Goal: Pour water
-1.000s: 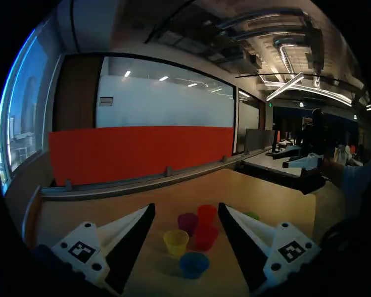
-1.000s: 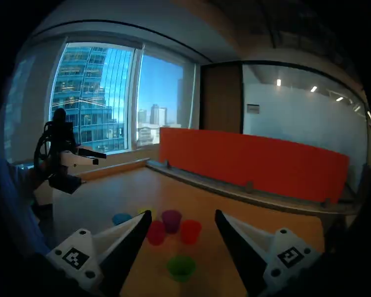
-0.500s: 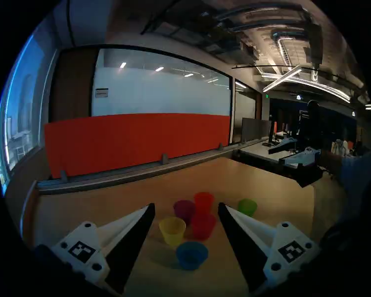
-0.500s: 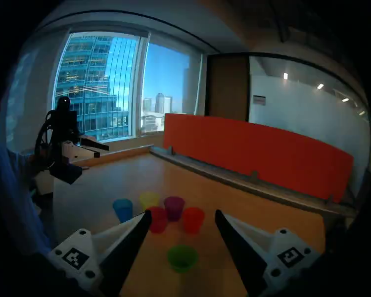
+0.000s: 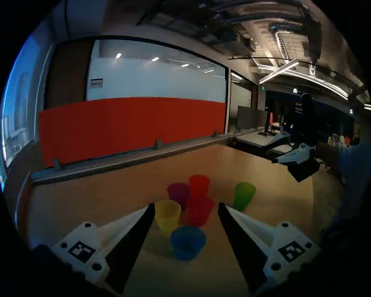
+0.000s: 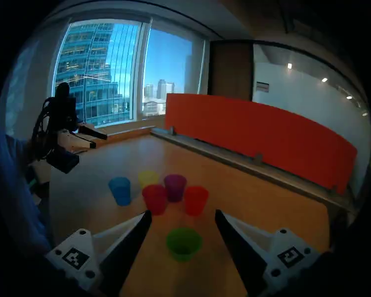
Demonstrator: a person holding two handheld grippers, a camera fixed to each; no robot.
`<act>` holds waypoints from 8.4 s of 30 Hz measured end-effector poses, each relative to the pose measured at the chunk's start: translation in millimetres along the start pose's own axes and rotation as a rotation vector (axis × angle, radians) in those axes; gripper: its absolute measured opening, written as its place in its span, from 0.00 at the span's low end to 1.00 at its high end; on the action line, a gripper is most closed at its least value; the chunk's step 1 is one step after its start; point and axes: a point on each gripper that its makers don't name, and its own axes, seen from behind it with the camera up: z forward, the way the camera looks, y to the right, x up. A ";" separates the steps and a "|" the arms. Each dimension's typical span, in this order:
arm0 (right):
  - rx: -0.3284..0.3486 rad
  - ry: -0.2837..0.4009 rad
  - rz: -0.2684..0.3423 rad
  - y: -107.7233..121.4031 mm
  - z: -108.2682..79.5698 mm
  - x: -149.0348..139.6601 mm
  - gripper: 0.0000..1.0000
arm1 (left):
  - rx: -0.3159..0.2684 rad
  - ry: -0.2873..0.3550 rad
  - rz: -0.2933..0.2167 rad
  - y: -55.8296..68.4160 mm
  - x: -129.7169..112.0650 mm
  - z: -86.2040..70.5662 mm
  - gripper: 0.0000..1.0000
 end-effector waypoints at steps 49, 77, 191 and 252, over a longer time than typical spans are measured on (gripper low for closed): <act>0.027 -0.244 -0.014 2.5 64.3 -122.9 0.99 | -0.058 -0.267 0.058 0.0 -136.3 53.6 0.94; 0.043 -0.251 -0.002 3.7 93.3 -125.3 0.99 | -0.116 -0.281 0.058 7.9 -138.4 93.4 0.94; 0.056 0.254 -0.097 -52.5 87.7 91.3 0.94 | 0.000 0.160 0.153 5.2 52.1 40.6 0.87; 0.328 0.275 -0.093 -166.2 132.1 104.8 0.93 | 0.155 0.205 0.749 25.7 152.2 33.7 0.87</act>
